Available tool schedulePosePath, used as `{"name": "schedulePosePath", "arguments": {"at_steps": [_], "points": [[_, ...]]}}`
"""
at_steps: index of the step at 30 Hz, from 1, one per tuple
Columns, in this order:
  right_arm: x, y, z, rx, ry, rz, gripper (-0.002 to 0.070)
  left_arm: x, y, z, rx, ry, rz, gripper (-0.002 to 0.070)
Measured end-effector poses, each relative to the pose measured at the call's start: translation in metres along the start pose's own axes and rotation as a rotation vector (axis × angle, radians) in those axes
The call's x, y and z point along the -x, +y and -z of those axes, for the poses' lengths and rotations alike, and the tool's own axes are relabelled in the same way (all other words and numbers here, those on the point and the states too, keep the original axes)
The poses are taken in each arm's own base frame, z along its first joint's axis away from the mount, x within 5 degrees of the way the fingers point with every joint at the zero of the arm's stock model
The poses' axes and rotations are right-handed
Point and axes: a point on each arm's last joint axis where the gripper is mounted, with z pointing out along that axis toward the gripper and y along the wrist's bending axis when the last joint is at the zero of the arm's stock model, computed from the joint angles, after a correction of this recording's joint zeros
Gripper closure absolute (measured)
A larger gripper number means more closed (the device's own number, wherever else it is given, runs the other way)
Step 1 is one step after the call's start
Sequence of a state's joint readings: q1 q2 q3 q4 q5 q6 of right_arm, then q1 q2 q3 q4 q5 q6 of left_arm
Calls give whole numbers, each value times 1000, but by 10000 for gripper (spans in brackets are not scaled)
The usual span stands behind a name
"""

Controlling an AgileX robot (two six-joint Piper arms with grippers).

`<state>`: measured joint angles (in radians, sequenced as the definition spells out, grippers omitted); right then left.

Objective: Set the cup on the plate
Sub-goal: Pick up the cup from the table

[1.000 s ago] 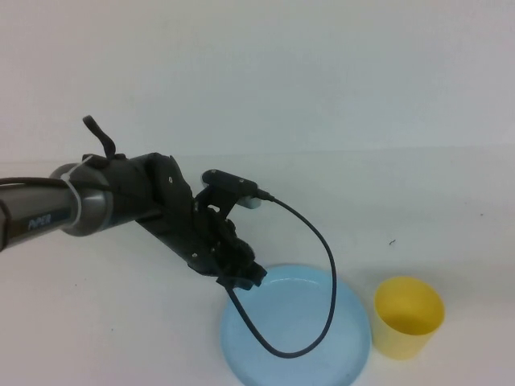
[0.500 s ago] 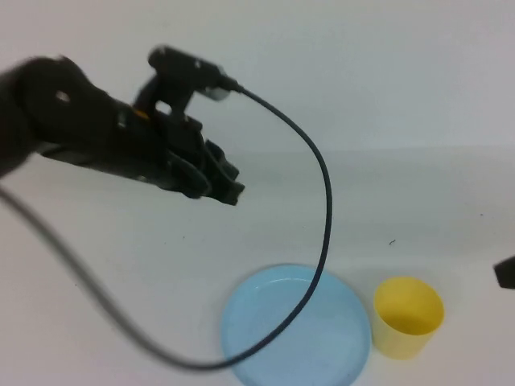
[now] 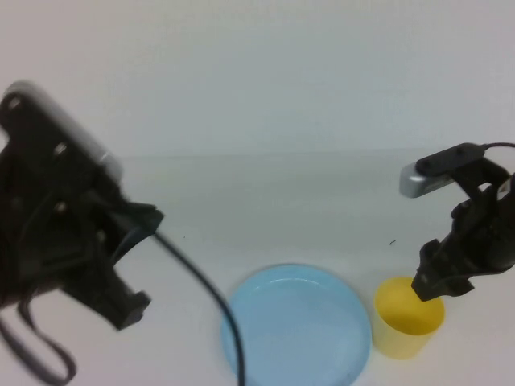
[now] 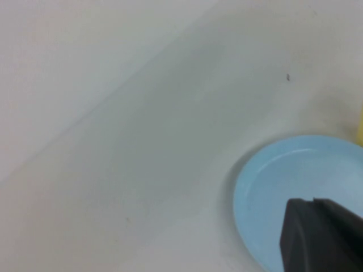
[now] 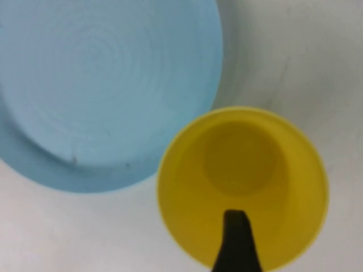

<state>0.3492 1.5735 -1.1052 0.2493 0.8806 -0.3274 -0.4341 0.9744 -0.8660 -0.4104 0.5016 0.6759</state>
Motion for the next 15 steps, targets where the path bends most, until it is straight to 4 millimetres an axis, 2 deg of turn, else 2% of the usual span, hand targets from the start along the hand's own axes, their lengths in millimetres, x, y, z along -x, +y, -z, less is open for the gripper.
{"name": "schedulePosePath", "arguments": {"at_steps": [4,9,11,13,15], "points": [[2,-7,-23,-26,65,-16,196,-19,-7,17,60,-72,-4,674],[4,-17,-49,-65,113,-38,233,-30,-12,19,40,-34,-15,674],[5,-20,-59,-67,125,-45,295,-33,-14,19,20,-8,-15,674],[5,-22,-68,-72,138,-45,393,-35,-14,19,10,6,-14,674],[5,-24,-73,-78,152,-41,537,-35,-14,19,14,11,-25,674]]}}
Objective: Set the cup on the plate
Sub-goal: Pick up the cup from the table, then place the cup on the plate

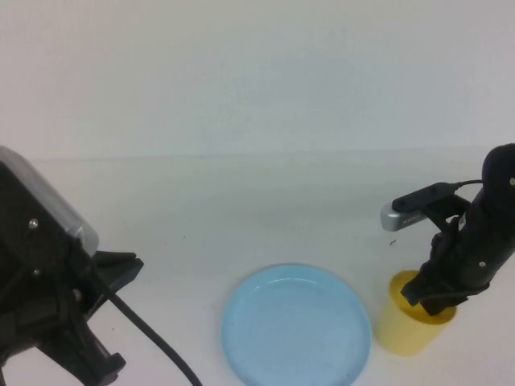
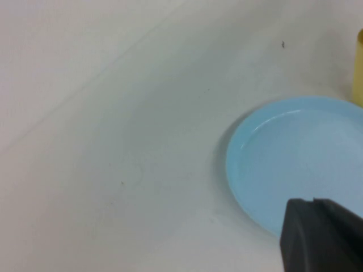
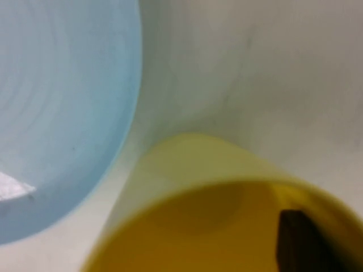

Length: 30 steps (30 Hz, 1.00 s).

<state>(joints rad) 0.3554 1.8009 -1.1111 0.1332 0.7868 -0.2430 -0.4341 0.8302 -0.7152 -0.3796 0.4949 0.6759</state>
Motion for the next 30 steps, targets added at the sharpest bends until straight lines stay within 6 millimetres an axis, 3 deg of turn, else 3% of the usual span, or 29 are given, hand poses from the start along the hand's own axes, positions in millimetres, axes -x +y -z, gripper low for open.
{"name": "schedulePosePath", "arguments": {"at_steps": [3,8,12,15,18,21,26,30], "points": [[7,-1,7,-9,-1,13,631,-2,2,0,22,18,-48,675],[20,7,44,-7,-14,49,645,-11,7,1,114,28,-29,675],[35,37,85,-8,-106,146,645,-22,11,7,226,-22,23,675],[44,73,95,8,-154,241,645,-30,14,15,309,-27,66,675],[56,99,83,29,-140,278,645,-35,19,23,392,-19,96,675],[71,112,58,41,-93,276,645,-37,23,31,460,-33,182,675],[89,115,20,43,9,255,646,-34,25,48,528,-120,171,675],[93,115,5,45,53,248,646,-35,27,55,571,-126,161,675]]}}
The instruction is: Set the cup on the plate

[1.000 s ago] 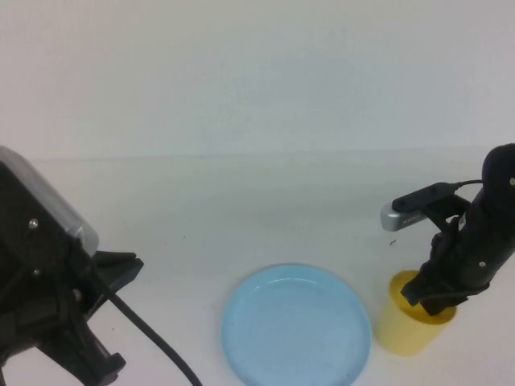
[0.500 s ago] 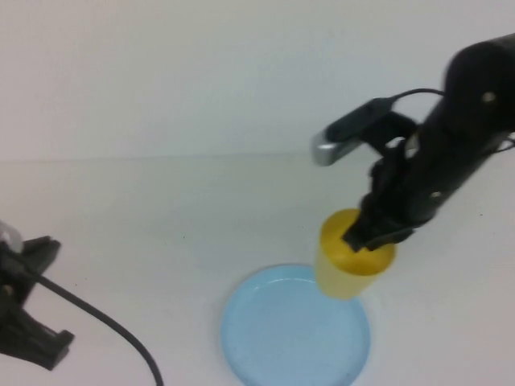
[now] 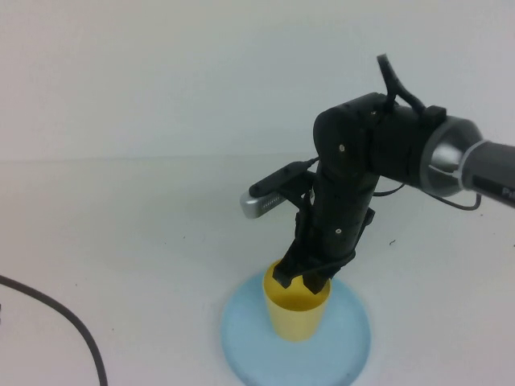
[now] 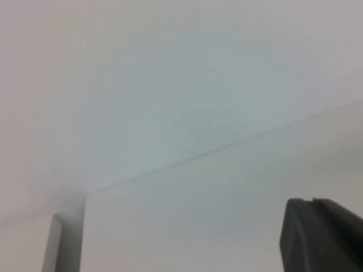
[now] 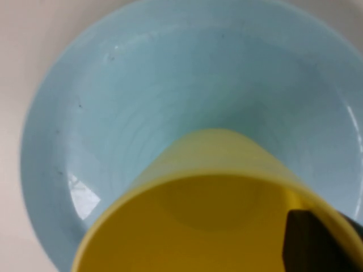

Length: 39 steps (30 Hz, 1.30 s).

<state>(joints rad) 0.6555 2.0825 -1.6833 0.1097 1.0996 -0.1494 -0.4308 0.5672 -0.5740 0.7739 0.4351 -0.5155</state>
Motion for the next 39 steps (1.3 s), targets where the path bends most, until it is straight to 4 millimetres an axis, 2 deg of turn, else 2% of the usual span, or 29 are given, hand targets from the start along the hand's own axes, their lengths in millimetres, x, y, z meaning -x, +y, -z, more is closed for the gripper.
{"name": "schedulePosePath", "arguments": {"at_steps": [6,11,18,23,26,32,35,39], "points": [[1,-2,-17,5,40,-35,645,0,1,0,16,1,-5,675],[1,-2,-16,5,39,-47,611,-1,1,-1,20,-1,1,675],[1,0,-16,22,37,-59,339,-2,1,-1,22,-3,9,675],[3,3,-9,23,3,-66,281,-13,-2,-5,24,3,57,675],[3,8,12,11,-58,-66,276,-17,-4,-8,29,-17,75,675],[-7,21,70,-42,-191,-63,276,-10,-10,-6,-42,-111,71,675],[-19,29,104,-119,-258,-47,286,-7,-12,-3,-70,-152,64,675],[-37,43,145,-242,-349,-33,339,-6,-10,1,-69,-174,69,675]]}}
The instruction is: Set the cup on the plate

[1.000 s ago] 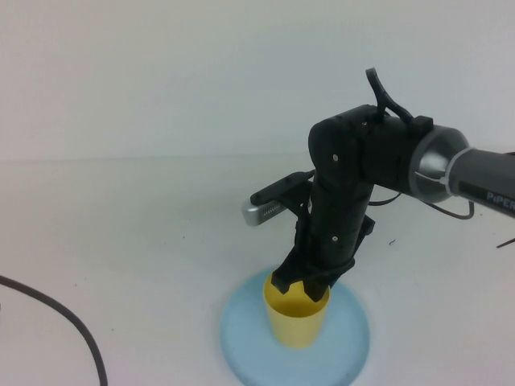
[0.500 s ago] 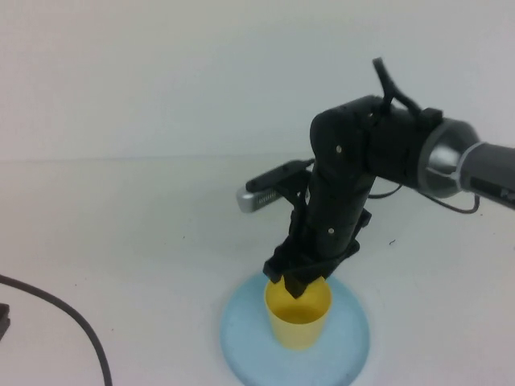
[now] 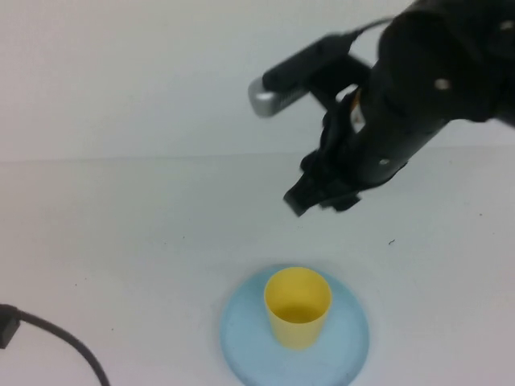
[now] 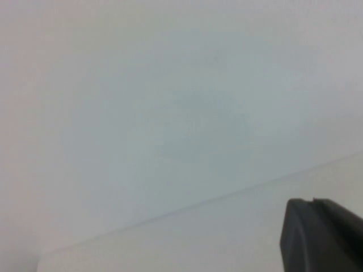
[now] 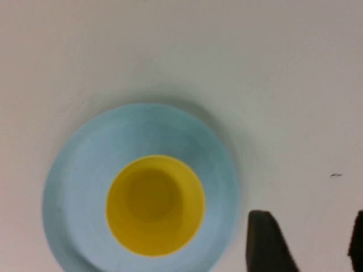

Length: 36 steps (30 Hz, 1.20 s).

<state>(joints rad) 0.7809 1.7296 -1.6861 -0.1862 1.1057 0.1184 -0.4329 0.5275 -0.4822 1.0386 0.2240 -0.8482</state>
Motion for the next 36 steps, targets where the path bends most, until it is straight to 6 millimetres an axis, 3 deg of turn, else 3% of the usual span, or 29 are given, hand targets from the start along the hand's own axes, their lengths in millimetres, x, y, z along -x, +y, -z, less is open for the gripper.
{"name": "schedulePosePath", "arguments": {"at_steps": [8,14,20,25,28,31,36], "points": [[-20,5,82,-186,-194,47,446,8,6,23,12,-107,33,675],[-62,4,128,-326,-258,84,489,-2,9,38,27,-150,36,674],[-114,-7,169,-273,-368,96,499,-4,14,52,65,-187,41,675],[-166,-22,174,-180,-393,78,500,-16,24,58,173,-109,7,675],[-202,-28,169,-97,-471,81,533,-30,20,53,164,-70,-8,675],[-234,-29,152,-14,-555,96,591,-46,12,46,116,-45,-30,675],[-277,-18,96,73,-595,162,661,-64,5,40,76,-15,-61,675]]}}
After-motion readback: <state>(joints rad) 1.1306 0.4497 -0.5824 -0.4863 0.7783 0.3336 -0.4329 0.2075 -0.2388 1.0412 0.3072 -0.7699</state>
